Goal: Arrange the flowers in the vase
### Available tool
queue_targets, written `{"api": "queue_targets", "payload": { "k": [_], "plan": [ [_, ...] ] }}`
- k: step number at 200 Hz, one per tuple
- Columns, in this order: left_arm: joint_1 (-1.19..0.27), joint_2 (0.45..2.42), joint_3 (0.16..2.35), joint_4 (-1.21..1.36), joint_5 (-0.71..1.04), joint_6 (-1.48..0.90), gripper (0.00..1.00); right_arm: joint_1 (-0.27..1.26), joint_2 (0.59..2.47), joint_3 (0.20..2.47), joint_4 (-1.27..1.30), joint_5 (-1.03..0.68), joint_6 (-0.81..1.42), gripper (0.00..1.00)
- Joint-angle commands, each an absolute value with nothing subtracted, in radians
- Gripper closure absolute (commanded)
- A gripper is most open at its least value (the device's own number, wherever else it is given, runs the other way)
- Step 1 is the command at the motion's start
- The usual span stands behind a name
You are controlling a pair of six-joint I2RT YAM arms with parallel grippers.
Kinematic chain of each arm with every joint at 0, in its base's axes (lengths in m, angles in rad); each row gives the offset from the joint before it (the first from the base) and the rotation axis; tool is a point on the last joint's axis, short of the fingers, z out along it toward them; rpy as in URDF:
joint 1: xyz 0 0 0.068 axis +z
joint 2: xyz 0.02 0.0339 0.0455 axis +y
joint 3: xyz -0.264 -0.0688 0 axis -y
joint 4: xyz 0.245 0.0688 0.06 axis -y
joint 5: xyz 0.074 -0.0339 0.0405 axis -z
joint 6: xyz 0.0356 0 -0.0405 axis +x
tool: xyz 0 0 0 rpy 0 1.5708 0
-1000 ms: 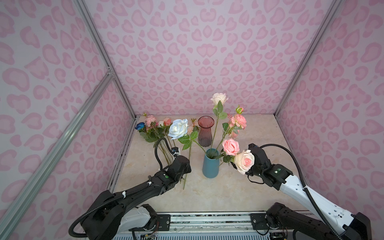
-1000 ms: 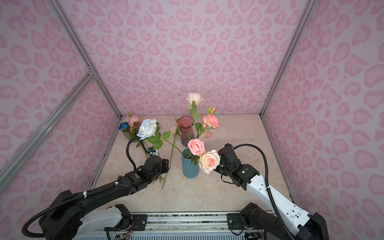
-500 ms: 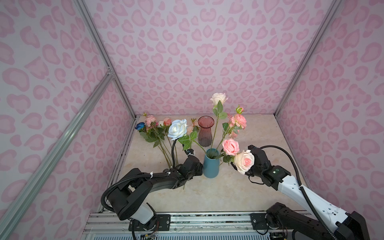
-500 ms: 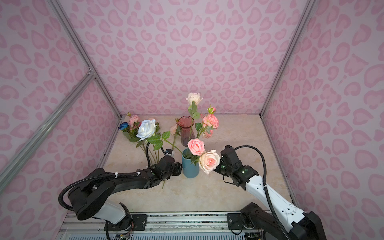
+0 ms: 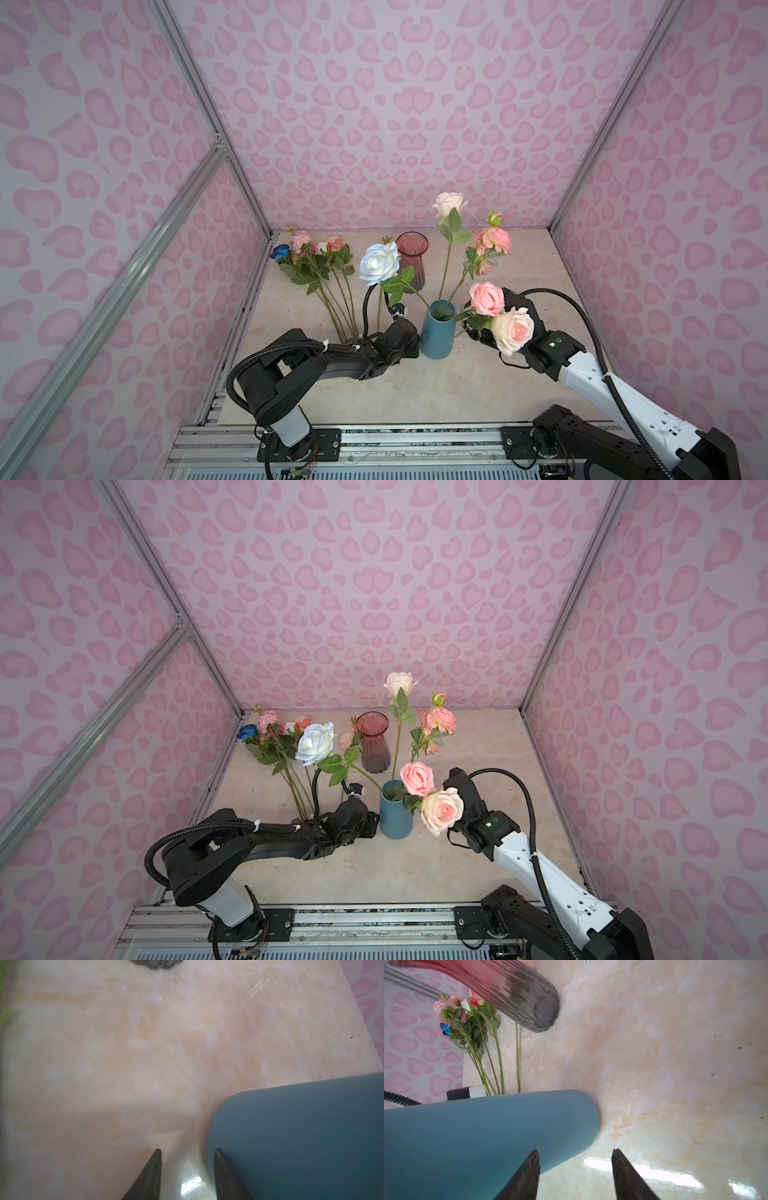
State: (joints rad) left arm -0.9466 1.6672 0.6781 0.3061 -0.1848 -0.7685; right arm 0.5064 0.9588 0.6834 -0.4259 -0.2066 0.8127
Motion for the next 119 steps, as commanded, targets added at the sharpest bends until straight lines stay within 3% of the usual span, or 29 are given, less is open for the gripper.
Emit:
{"api": "queue_targets", "payload": {
  "k": [1,82,119],
  "plan": [
    [-0.978,1.691,0.701,0.344,-0.203,-0.798,0.57,0.495,0.936,0.7,-0.501,-0.182,0.786,0.42],
    [-1.043,1.689,0.702,0.38,-0.228,-0.815,0.56,0.439,0.697,0.8,-0.892,-0.116,0.884,0.41],
    [-1.045,1.686,0.677,0.421,-0.218,-0.809,0.56,0.534,0.571,0.809,-0.947,-0.083,1.083,0.47]
  ]
}}
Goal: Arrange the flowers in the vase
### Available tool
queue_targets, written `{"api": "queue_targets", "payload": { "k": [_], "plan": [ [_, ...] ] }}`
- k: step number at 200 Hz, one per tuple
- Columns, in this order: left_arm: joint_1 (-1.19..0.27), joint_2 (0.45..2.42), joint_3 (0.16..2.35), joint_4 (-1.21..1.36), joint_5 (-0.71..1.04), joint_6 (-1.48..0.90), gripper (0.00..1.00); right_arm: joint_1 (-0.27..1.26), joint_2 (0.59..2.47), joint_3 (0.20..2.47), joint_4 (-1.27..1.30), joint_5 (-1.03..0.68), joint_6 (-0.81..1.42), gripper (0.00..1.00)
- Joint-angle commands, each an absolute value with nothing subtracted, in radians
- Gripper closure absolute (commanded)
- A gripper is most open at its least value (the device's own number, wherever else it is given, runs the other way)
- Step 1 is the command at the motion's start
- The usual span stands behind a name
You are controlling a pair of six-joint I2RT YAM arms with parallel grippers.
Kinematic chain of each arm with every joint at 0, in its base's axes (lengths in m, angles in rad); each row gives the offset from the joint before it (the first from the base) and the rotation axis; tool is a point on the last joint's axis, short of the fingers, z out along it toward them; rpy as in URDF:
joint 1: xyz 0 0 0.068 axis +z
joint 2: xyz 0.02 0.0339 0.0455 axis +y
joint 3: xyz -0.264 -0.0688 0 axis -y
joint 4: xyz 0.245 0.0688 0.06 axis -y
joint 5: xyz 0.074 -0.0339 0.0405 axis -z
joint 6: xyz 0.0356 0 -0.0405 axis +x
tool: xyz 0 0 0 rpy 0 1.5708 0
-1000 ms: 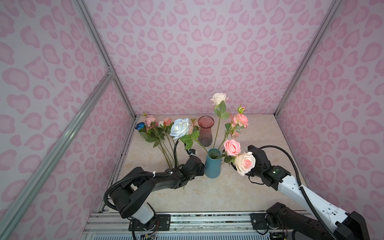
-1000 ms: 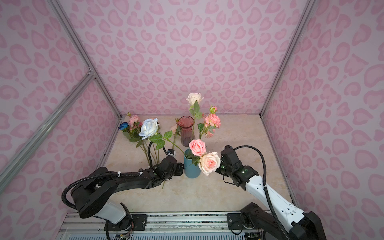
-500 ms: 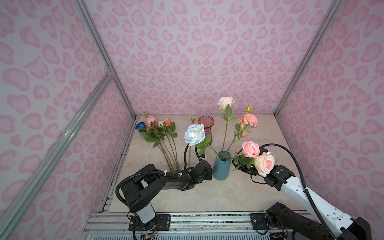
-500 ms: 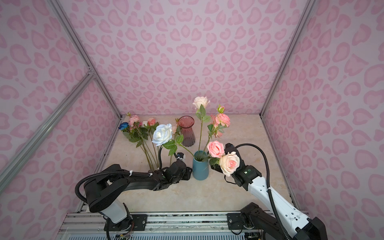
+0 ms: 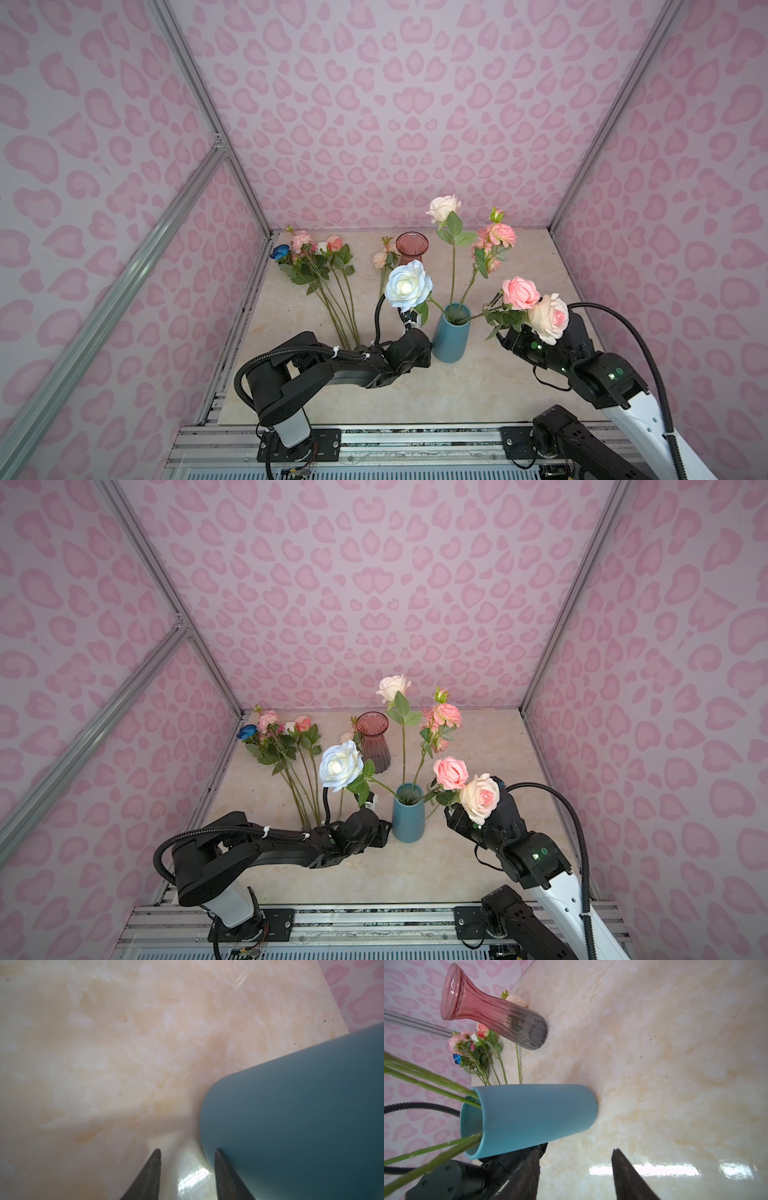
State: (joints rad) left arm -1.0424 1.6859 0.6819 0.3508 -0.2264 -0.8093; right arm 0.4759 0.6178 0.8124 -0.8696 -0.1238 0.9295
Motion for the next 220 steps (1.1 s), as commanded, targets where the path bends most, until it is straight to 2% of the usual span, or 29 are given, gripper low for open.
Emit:
{"api": "queue_targets", "payload": {
  "k": [1,42,81,128,172,220],
  "plan": [
    [-1.045,1.686,0.678,0.422,-0.218,-0.809,0.56,0.537,0.569,0.809,-0.946,-0.079,1.088,0.47],
    [-1.052,1.724,0.694,0.476,-0.188,-0.818,0.56,0.803,0.582,0.793,-0.851,0.088,1.262,0.49],
    [-1.058,1.738,0.702,0.497,-0.189,-0.82,0.57,1.009,0.676,0.82,-0.761,0.271,1.308,0.47],
    [-1.064,1.731,0.684,0.507,-0.198,-0.819,0.57,1.025,0.767,0.852,-0.7,0.362,1.323,0.41],
    [-1.07,1.695,0.636,0.498,-0.219,-0.819,0.57,1.021,0.797,0.9,-0.747,0.464,1.374,0.36],
    [-1.073,1.604,0.557,0.449,-0.262,-0.809,0.56,0.98,0.878,0.979,-0.823,0.435,1.372,0.36]
  ]
}}
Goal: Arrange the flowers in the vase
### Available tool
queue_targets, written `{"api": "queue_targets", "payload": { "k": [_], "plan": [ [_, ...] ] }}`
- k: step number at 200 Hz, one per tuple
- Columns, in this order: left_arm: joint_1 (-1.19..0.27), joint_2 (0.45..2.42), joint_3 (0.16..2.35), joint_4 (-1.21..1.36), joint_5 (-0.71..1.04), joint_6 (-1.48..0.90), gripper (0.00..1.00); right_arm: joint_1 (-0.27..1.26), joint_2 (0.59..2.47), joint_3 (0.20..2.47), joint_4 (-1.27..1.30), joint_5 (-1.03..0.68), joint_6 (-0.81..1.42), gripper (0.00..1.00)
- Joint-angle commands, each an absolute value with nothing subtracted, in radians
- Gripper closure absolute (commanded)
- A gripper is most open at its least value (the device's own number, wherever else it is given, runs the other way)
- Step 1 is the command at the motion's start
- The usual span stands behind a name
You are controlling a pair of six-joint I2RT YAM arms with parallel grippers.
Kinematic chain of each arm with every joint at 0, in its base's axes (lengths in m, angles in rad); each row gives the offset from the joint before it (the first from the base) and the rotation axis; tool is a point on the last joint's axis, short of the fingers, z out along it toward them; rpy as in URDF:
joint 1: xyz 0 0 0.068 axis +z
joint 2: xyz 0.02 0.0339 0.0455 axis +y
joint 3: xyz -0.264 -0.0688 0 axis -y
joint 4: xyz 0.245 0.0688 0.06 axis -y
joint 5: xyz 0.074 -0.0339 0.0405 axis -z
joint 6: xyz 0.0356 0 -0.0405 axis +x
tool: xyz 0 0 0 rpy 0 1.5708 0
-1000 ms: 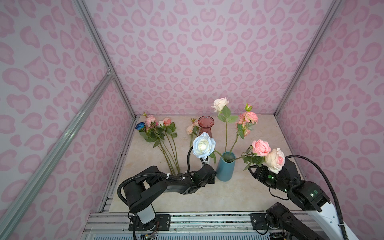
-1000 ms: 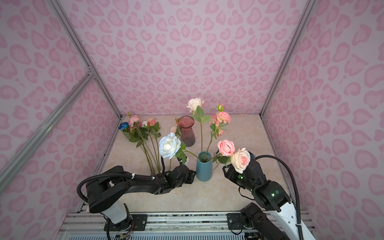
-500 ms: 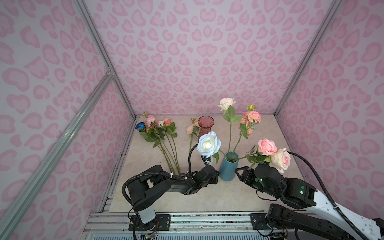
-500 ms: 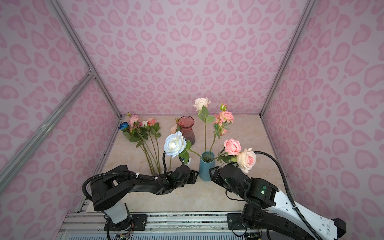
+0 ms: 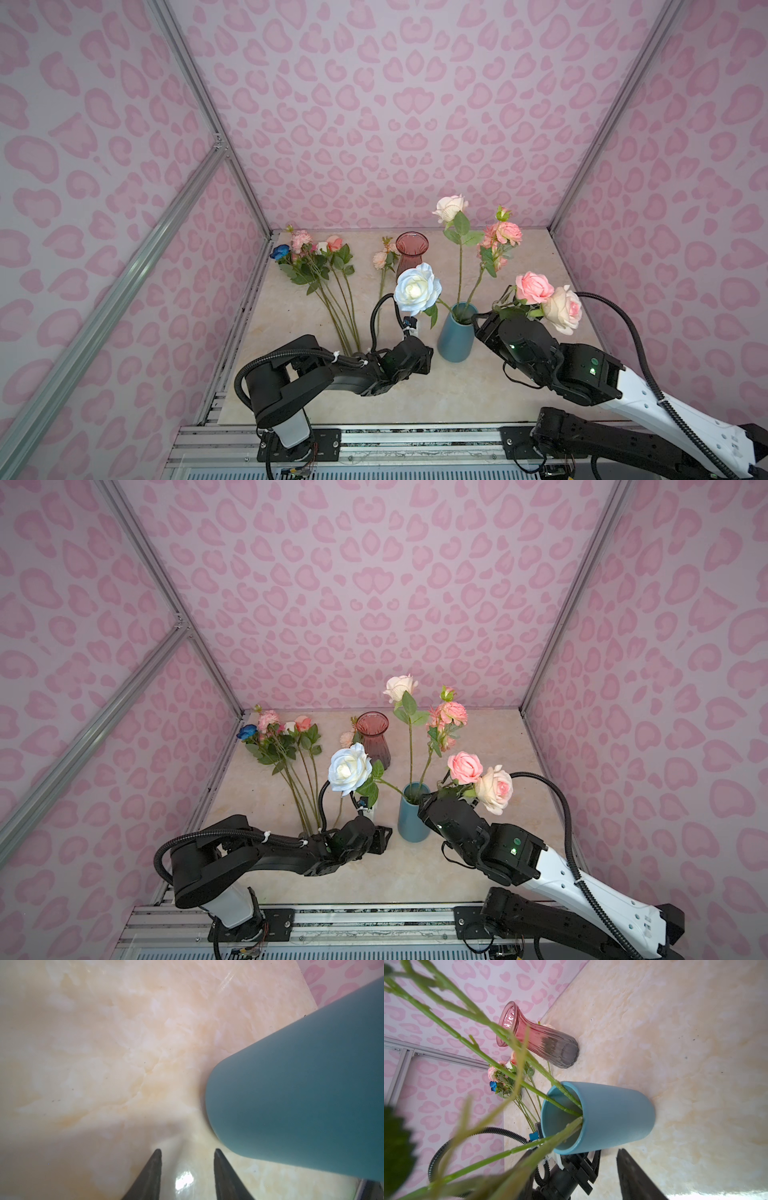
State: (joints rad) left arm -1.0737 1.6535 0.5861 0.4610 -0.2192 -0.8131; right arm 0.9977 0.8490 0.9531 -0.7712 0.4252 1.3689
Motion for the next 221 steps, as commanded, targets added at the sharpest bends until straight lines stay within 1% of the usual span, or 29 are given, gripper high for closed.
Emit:
{"api": "queue_targets", "payload": {
  "k": [1,16,29,64,110,150,175,194,221],
  "plan": [
    [-1.074,1.601,0.554,0.448,-0.263,-0.808,0.56,0.978,0.879,0.981,-0.826,0.434,1.373,0.36],
    [-1.073,1.55,0.529,0.416,-0.285,-0.804,0.55,0.966,0.912,1.017,-0.872,0.436,1.374,0.36],
    [-1.074,1.502,0.506,0.394,-0.301,-0.798,0.55,0.936,0.933,1.034,-0.888,0.405,1.372,0.36],
    [-1.073,1.388,0.476,0.325,-0.342,-0.77,0.54,0.891,0.996,1.057,-0.893,0.34,1.348,0.36],
    [-1.074,1.292,0.466,0.262,-0.372,-0.74,0.54,0.84,1.051,1.067,-0.887,0.298,1.31,0.36],
    [-1.074,1.237,0.463,0.222,-0.388,-0.72,0.54,0.767,1.082,1.078,-0.911,0.206,1.244,0.44],
    [-1.074,1.212,0.465,0.199,-0.396,-0.713,0.54,0.739,1.119,1.124,-0.959,0.17,1.19,0.46],
    [-1.074,1.194,0.462,0.196,-0.398,-0.711,0.54,0.714,1.147,1.139,-0.965,0.107,1.156,0.48],
    [-1.073,1.172,0.466,0.142,-0.408,-0.706,0.54,0.692,1.169,1.149,-0.987,0.084,1.125,0.51]
  ]
}}
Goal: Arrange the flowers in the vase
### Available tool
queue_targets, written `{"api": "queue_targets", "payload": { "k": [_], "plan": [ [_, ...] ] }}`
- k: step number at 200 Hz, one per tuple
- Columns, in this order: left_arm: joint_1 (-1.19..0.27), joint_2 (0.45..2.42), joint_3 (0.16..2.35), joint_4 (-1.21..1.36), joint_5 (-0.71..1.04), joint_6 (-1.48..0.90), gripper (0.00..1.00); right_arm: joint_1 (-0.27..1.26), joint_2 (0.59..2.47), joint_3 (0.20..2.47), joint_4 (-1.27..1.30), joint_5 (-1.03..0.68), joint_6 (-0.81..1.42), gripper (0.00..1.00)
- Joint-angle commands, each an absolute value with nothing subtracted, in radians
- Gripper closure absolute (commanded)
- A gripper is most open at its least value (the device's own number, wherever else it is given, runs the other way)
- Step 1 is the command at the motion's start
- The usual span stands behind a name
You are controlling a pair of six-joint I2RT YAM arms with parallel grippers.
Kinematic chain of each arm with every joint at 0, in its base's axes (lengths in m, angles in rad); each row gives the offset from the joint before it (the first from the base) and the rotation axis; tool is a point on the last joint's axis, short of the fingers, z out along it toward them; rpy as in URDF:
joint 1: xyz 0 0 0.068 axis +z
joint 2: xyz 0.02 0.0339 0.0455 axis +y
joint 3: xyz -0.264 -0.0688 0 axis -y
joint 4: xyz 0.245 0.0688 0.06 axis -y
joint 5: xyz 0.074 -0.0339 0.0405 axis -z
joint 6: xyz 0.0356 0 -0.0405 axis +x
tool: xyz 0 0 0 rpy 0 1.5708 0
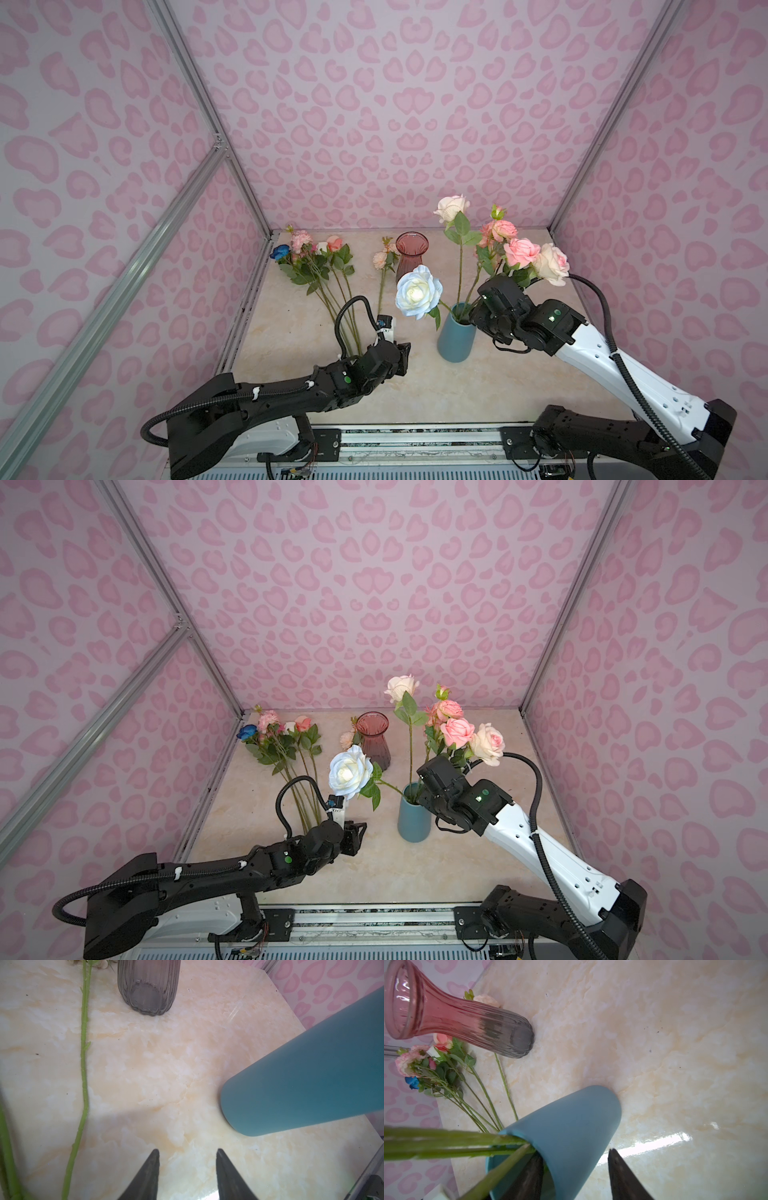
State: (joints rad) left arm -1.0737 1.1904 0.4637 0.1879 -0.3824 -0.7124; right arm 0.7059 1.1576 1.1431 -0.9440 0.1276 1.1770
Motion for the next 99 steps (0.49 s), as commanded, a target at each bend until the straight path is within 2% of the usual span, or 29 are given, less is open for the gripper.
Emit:
{"api": "queue_targets", "payload": {
  "k": [1,99],
  "plan": [
    [-1.073,1.171,0.466,0.141,-0.409,-0.706,0.54,0.691,1.169,1.15,-0.987,0.082,1.125,0.51],
    [-1.073,1.078,0.47,0.039,-0.447,-0.687,0.54,0.643,1.246,1.179,-1.009,0.034,1.026,0.67]
  ]
}}
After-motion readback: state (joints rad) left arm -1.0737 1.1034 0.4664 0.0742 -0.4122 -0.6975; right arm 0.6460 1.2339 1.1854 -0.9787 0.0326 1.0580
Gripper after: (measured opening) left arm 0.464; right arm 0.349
